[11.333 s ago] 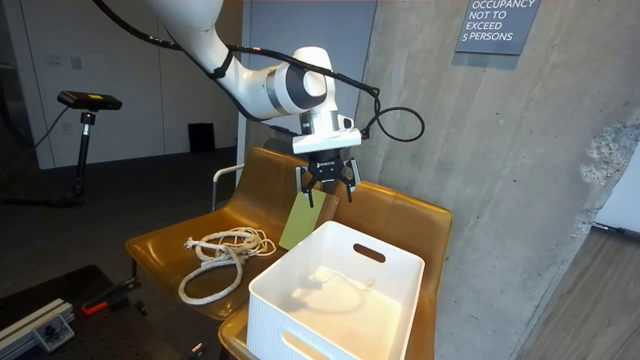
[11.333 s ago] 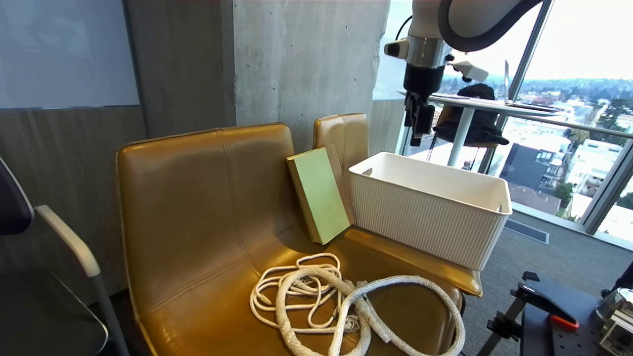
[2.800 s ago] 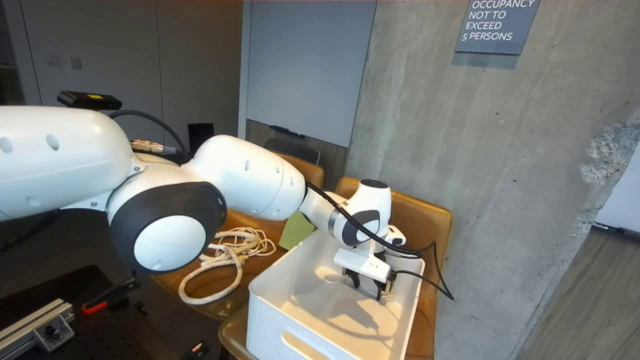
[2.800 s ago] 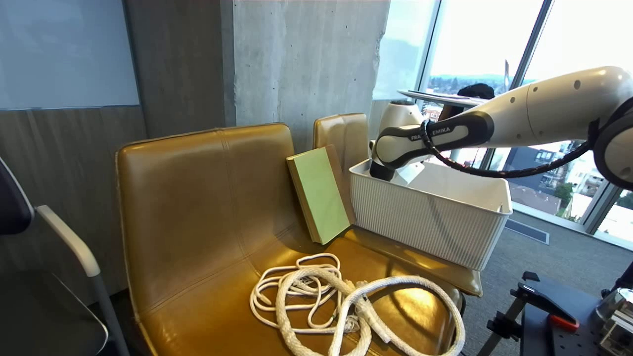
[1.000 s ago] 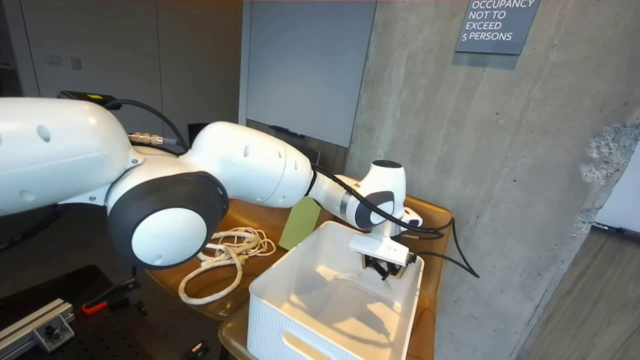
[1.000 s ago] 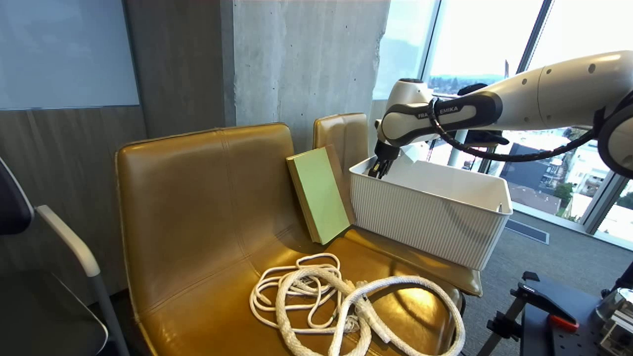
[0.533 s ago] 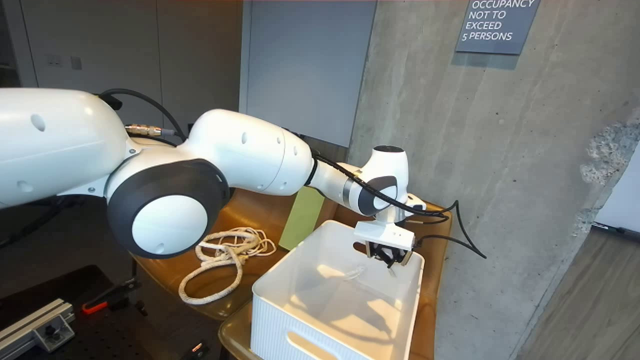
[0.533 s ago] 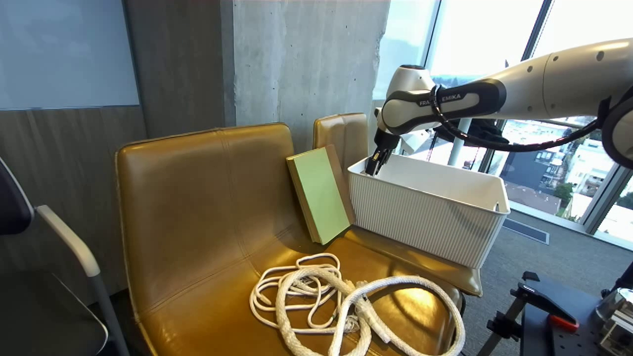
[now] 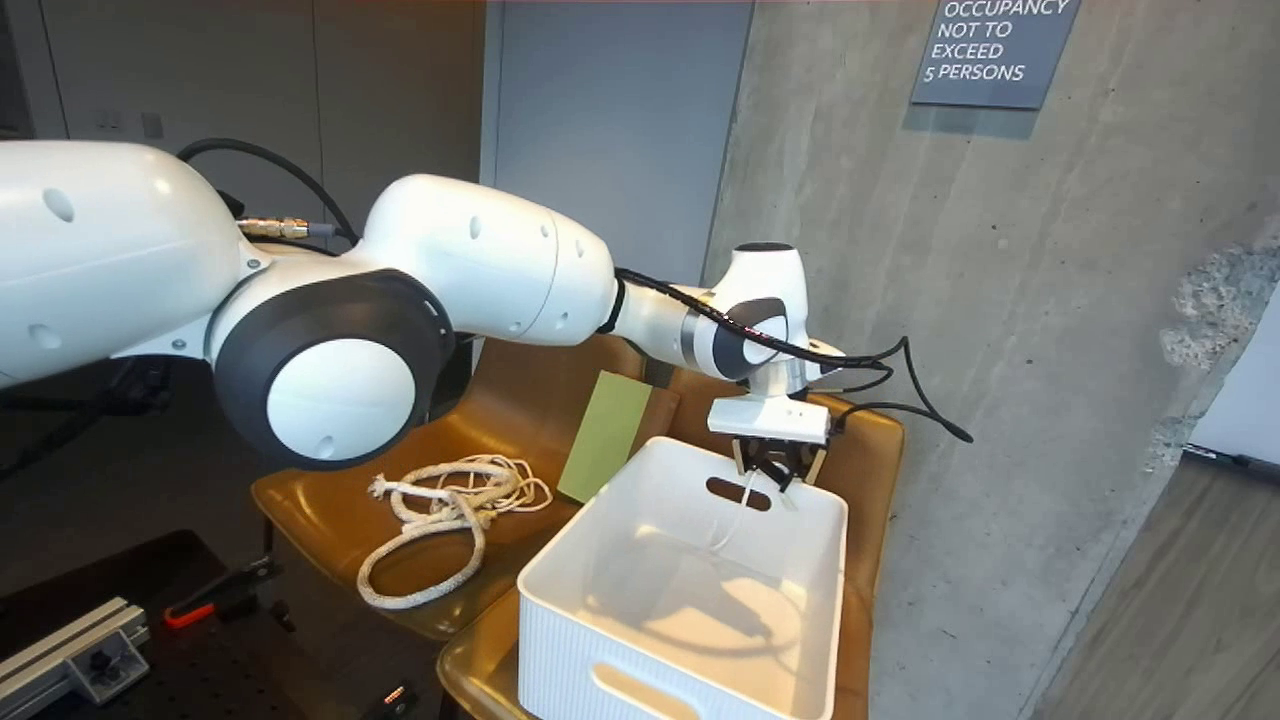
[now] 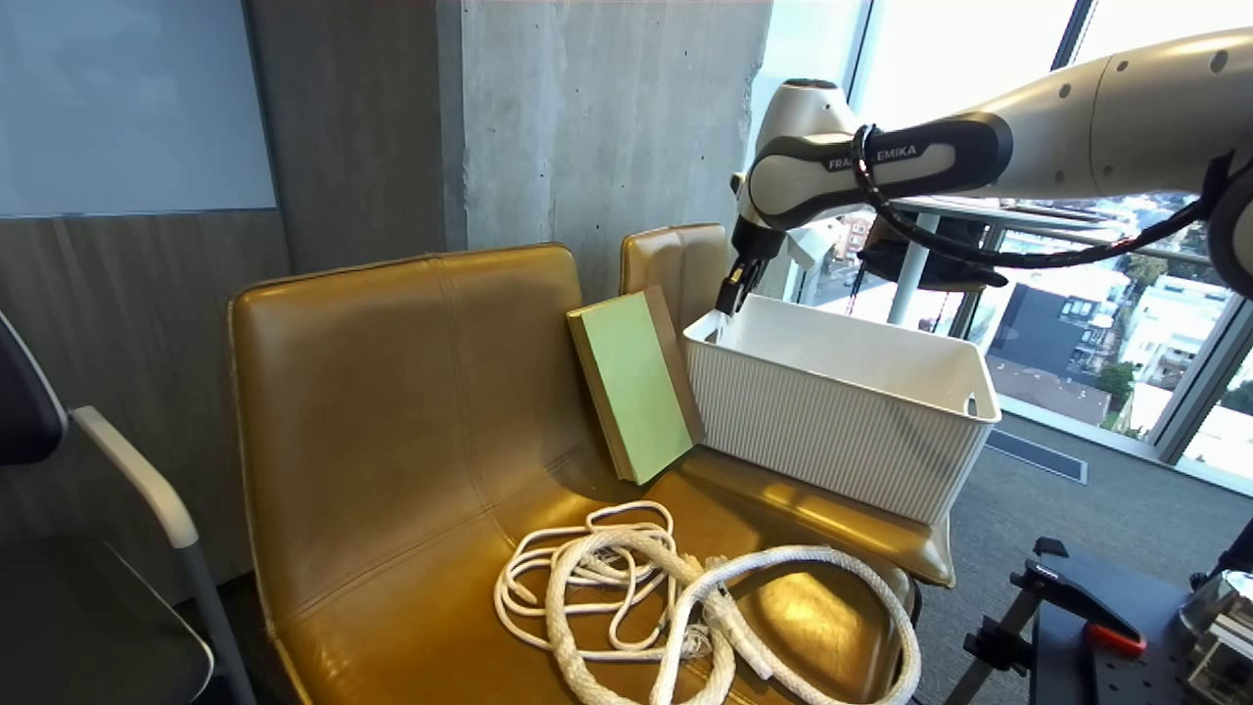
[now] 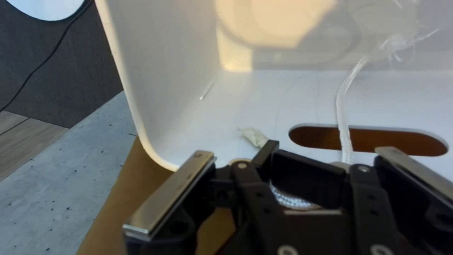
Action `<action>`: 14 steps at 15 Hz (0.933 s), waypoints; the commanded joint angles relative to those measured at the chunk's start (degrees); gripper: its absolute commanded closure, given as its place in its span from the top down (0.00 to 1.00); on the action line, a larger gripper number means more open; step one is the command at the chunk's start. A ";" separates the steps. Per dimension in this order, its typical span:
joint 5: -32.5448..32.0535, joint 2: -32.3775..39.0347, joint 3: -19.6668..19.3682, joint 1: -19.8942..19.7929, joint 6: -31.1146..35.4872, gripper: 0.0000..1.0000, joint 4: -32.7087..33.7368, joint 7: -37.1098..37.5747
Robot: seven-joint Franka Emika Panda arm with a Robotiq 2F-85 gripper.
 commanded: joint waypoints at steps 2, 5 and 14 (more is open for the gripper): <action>-1.81 -2.33 -1.05 1.83 -1.78 0.00 0.04 -0.07; -2.89 -3.47 -1.48 2.82 -1.97 0.00 -0.09 0.00; -5.83 -8.55 -3.46 4.96 -2.31 0.00 -0.22 1.18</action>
